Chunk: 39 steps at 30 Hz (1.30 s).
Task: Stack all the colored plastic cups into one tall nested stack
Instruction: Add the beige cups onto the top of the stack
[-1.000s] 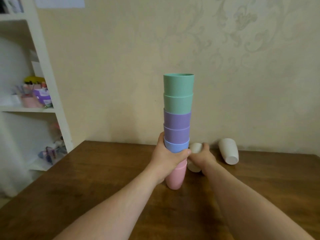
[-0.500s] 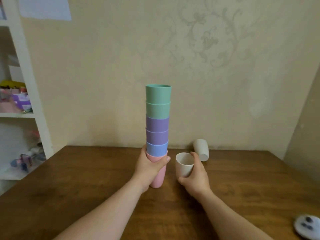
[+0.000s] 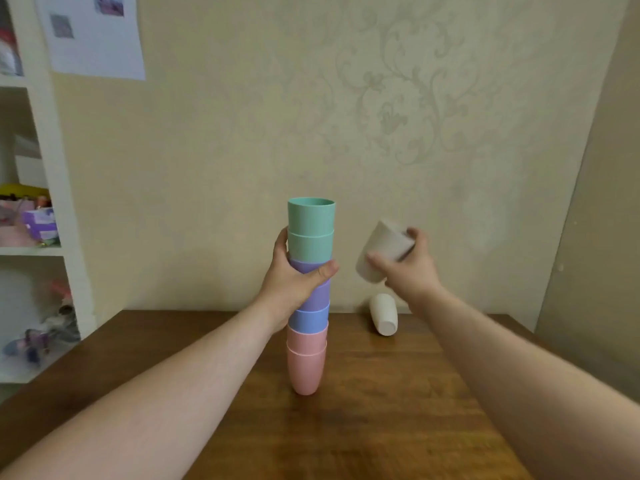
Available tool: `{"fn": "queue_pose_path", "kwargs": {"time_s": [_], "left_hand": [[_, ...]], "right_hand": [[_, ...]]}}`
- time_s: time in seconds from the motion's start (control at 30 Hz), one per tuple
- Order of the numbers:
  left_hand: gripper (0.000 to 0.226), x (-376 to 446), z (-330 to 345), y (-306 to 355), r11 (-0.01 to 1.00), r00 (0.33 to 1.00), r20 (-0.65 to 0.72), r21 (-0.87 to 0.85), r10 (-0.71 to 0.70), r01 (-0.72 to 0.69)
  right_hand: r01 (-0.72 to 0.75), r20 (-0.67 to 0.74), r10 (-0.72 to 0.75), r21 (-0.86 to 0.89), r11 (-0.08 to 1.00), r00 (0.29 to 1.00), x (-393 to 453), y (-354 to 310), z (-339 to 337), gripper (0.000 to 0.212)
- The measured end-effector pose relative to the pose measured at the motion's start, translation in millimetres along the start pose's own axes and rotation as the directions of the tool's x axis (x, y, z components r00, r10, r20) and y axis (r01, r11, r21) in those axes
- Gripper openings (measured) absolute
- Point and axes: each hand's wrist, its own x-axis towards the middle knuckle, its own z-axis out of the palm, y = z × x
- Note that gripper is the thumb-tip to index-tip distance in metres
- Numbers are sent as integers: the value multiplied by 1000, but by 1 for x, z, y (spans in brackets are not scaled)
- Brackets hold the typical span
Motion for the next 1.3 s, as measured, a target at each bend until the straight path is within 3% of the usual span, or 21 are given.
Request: {"fn": "queue_pose_path", "kwargs": {"time_s": [0.17, 0.33, 0.47, 0.57, 0.67, 0.8, 0.93, 1.03, 1.1, 1.17, 1.3], "left_hand": [[73, 13, 13, 3, 999, 995, -97, 48, -1, 5], [71, 13, 13, 1, 997, 995, -101, 81, 26, -18], [65, 10, 11, 3, 995, 994, -104, 102, 28, -18], [64, 8, 12, 6, 995, 991, -130, 95, 15, -3], [67, 5, 12, 3, 996, 992, -126, 91, 9, 3], [92, -3, 10, -19, 991, 996, -84, 127, -20, 31], [77, -1, 13, -33, 990, 994, -83, 117, -68, 78], [65, 6, 23, -42, 993, 994, -87, 89, -63, 71], [69, 12, 33, -48, 996, 993, -105, 68, -46, 53], [71, 22, 41, -55, 999, 992, -126, 40, -28, 33], [68, 41, 54, -67, 999, 992, -127, 45, -15, 20]], "right_hand": [[191, -115, -174, 163, 968, 978, 31, -111, -5, 98], [302, 78, -312, 119, 946, 947, 29, -165, 18, 99], [296, 326, -281, 5, 955, 903, 18, -153, 46, 106], [221, 422, -204, 7, 975, 883, 14, -134, 58, 106], [164, 414, -182, 78, 983, 892, 12, -122, 62, 105], [180, 381, -216, 127, 975, 899, 14, -113, 63, 105], [183, 421, -258, 211, 960, 869, 18, -98, 56, 111], [97, 318, -204, 320, 942, 926, 28, -70, 43, 92], [38, 168, -79, 236, 971, 983, 41, -38, 35, 76], [-44, 43, 44, -6, 999, 998, 55, 10, 28, 60], [-129, 81, 177, -410, 903, 981, 71, 104, 28, 62]]}}
